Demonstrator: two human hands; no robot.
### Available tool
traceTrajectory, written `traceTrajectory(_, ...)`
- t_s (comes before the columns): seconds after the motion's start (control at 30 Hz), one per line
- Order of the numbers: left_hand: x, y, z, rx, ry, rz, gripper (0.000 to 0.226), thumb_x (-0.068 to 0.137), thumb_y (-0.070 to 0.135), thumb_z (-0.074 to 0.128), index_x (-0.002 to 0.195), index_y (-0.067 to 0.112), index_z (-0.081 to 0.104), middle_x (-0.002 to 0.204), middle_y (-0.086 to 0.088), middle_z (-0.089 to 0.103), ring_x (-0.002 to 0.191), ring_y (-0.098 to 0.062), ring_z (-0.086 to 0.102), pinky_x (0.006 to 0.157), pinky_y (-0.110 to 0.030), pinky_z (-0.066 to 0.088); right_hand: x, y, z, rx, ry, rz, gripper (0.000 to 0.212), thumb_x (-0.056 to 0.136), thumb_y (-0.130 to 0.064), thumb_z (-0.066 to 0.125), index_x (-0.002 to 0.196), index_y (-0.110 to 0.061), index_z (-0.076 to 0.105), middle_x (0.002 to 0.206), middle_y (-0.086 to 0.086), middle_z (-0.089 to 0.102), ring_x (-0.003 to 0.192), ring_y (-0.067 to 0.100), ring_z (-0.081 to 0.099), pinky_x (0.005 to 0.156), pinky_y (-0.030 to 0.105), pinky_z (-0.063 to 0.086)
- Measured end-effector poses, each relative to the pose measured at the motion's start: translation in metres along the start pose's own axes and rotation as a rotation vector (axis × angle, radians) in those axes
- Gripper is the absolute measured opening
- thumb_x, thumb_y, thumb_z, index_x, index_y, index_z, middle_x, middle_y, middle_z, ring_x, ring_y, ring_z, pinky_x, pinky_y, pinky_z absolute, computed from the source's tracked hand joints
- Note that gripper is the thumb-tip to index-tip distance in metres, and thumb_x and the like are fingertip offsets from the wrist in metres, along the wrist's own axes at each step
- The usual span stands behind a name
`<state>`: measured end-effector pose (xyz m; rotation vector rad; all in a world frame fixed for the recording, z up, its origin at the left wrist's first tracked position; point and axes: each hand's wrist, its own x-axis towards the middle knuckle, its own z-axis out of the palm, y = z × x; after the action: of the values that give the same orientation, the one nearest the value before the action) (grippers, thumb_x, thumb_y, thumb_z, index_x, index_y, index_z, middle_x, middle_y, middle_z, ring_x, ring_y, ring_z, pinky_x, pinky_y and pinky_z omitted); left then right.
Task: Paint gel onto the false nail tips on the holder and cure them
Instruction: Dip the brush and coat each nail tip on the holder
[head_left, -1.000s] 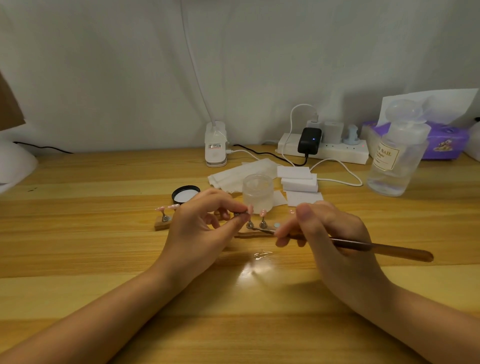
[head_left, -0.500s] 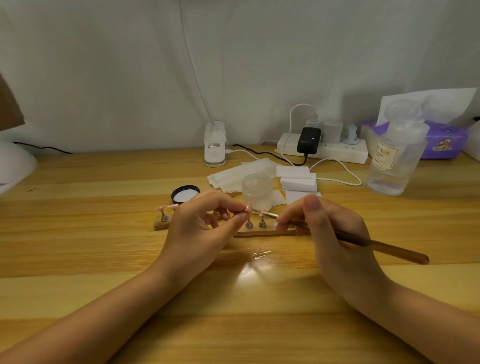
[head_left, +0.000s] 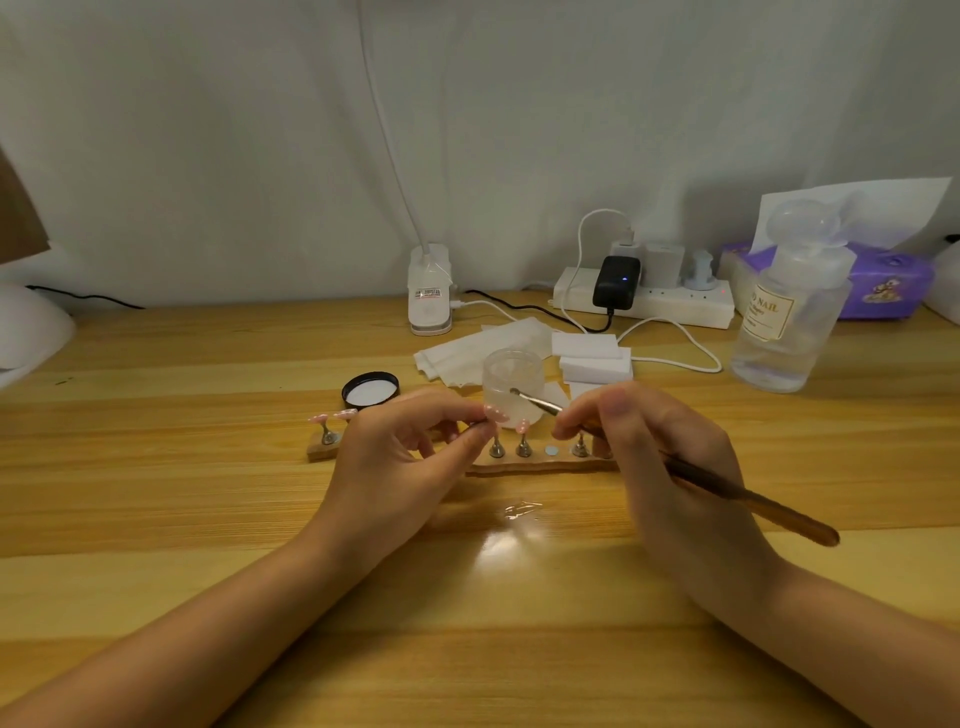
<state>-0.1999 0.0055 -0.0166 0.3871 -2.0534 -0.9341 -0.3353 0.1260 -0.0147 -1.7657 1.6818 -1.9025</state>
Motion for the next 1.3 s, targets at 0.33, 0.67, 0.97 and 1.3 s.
traceTrajectory(0.33, 0.0002, -0.0013, 0.0017, 0.049, -0.019, 0.068, 0.019, 0.078, 0.019, 0.062, 0.096, 0.022, 0.069, 0.086, 0.002, 0.071, 0.074, -0.019, 0.062, 0.055, -0.046, 0.043, 0.0039, 0.0042, 0.0045, -0.135, -0.039, -0.078, 0.017, 0.088, -0.031, 0.047, 0.086, -0.024, 0.062, 0.080, -0.011, 0.064, 0.079, 0.004, 0.057, 0.068, 0.008, 0.042)
traceTrajectory(0.67, 0.0003, -0.0068, 0.0019, 0.048, -0.019, 0.101, 0.020, 0.080, 0.018, 0.064, 0.097, 0.028, 0.067, 0.086, 0.006, 0.070, 0.073, -0.015, 0.061, 0.054, -0.044, 0.042, -0.0027, -0.0003, 0.0001, 0.009, -0.005, 0.014, 0.032, 0.090, -0.038, 0.040, 0.070, -0.026, 0.063, 0.076, -0.007, 0.066, 0.075, 0.001, 0.061, 0.070, 0.012, 0.045)
traceTrajectory(0.97, 0.0005, -0.0077, 0.0013, 0.071, -0.038, 0.126, 0.023, 0.082, 0.013, 0.064, 0.096, 0.031, 0.065, 0.087, 0.005, 0.069, 0.071, -0.013, 0.059, 0.052, -0.039, 0.041, -0.0030, 0.0010, 0.0017, 0.020, -0.001, 0.034, 0.034, 0.090, -0.036, 0.041, 0.069, -0.024, 0.064, 0.071, -0.005, 0.066, 0.072, 0.003, 0.062, 0.069, 0.011, 0.044)
traceTrajectory(1.3, 0.0004, -0.0070, 0.0018, 0.051, -0.048, 0.092, 0.022, 0.078, 0.016, 0.062, 0.092, 0.032, 0.066, 0.082, 0.003, 0.069, 0.067, -0.023, 0.058, 0.052, -0.042, 0.041, 0.0006, -0.0011, 0.0033, -0.059, -0.032, 0.044, 0.032, 0.086, -0.040, 0.037, 0.077, -0.025, 0.065, 0.075, -0.015, 0.064, 0.078, -0.002, 0.060, 0.069, 0.009, 0.042)
